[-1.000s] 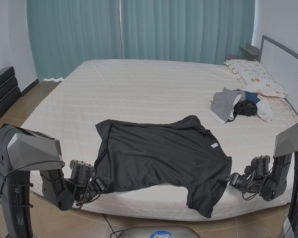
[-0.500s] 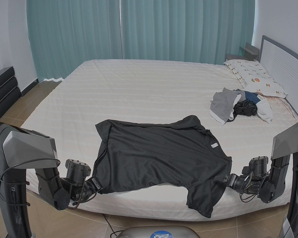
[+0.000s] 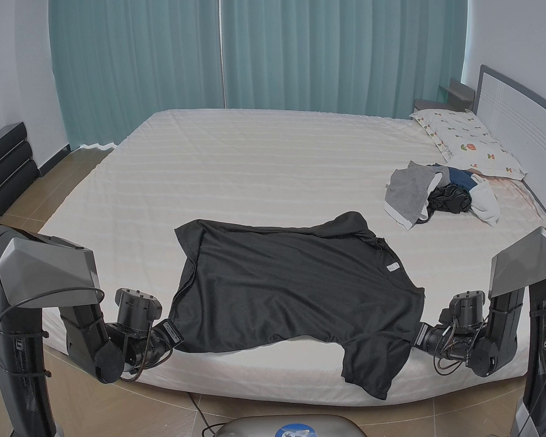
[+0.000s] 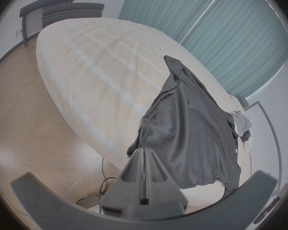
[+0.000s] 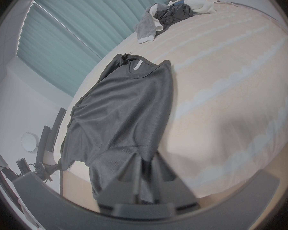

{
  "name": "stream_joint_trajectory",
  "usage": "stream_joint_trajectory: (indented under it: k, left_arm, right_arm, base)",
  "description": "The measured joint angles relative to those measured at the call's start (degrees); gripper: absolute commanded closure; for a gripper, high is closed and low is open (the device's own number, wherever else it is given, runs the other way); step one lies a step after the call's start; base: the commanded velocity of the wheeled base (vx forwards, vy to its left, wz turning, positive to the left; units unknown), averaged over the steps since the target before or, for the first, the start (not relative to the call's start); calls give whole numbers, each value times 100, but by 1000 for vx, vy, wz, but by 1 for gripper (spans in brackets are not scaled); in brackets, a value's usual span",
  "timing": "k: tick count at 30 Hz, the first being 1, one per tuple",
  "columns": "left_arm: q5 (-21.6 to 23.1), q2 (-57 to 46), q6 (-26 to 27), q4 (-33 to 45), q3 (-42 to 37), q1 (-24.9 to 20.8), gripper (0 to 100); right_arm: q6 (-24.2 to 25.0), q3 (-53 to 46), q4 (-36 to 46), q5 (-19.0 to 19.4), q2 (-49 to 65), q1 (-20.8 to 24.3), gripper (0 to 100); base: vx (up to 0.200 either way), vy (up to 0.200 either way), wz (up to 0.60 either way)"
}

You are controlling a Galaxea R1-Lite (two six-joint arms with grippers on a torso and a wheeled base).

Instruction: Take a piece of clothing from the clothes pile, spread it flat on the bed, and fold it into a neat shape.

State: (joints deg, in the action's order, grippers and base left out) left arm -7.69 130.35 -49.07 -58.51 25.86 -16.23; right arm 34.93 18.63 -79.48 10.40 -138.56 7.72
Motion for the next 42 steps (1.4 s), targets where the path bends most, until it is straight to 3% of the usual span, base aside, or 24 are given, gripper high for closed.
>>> stream_joint_trajectory:
  k: [8, 17, 26, 34, 42]
  left_arm:
    - [-22, -111, 279, 41, -52, 140, 100]
    - [-144, -354, 820, 151, -199, 462, 100]
    - [-539, -588, 1315, 831, -222, 741, 100]
    - [-594, -723, 1467, 1279, -207, 837, 100]
    - [-601, -725, 1477, 1558, -168, 833, 100]
  right_arm:
    - [-255, -273, 20, -79, 215, -265, 100]
    - [-1134, -695, 57, 319, 461, -590, 100]
    - [-1340, -916, 46, 499, 592, -673, 100]
    - [-1738, -1136, 57, 530, 625, -640, 100]
    - [-1769, -1187, 57, 530, 571, -612, 100]
  base:
    - [0, 0, 0]
    - [0, 0, 0]
    - [0, 0, 0]
    - [0, 0, 0]
    - [0, 0, 0]
